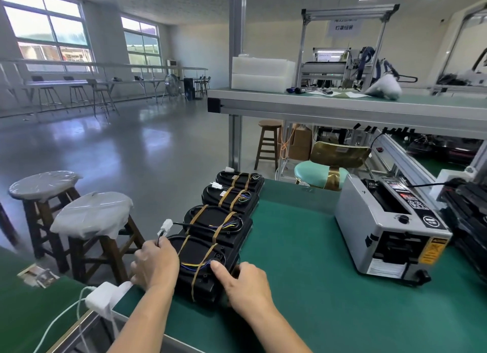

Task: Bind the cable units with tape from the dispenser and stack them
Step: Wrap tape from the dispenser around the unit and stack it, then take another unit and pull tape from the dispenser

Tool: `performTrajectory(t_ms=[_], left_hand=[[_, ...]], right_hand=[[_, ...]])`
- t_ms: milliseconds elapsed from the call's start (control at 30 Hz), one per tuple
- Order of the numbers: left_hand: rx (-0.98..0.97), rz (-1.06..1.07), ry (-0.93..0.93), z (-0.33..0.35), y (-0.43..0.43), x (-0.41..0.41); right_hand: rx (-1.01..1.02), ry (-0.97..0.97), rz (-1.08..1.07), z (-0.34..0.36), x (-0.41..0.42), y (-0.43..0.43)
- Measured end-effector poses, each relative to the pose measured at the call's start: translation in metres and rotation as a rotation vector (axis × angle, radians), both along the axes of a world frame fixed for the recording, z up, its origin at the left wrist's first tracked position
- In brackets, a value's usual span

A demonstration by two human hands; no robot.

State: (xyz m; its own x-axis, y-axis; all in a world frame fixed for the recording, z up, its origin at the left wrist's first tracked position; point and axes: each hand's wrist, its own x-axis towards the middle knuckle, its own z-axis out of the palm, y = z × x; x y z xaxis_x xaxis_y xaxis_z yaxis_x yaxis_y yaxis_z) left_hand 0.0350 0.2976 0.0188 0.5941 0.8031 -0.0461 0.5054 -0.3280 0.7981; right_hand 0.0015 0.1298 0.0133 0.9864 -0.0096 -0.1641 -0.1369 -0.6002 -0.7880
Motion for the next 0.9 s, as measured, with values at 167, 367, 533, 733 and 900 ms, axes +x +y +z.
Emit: performTrajectory(t_ms=[167,367,533,733,900], left_hand=[[0.229,-0.078,-0.113,0.011,-0.023,-0.005],[0.323,-0.301,-0.262,0.028,-0.088,-0.012],[0.334,-0.498,-0.322,0.029,-0.152,-0.021],[0.335,-0.749,-0.261,0.012,-0.225,-0.031],[0.329,-0.949,-0.201,-0.007,-0.276,-0.039]], right_hand=[[0.02,0.006,-0.014,-0.004,0.007,-0.024],[0.087,-0.021,-0.141,-0.013,0.015,-0.084],[0.238,-0.007,-0.308,-0.012,0.002,-0.14],[0.313,-0.055,-0.479,-0.008,-0.019,-0.207],[0.297,-0.111,-0.587,-0.003,-0.04,-0.254]])
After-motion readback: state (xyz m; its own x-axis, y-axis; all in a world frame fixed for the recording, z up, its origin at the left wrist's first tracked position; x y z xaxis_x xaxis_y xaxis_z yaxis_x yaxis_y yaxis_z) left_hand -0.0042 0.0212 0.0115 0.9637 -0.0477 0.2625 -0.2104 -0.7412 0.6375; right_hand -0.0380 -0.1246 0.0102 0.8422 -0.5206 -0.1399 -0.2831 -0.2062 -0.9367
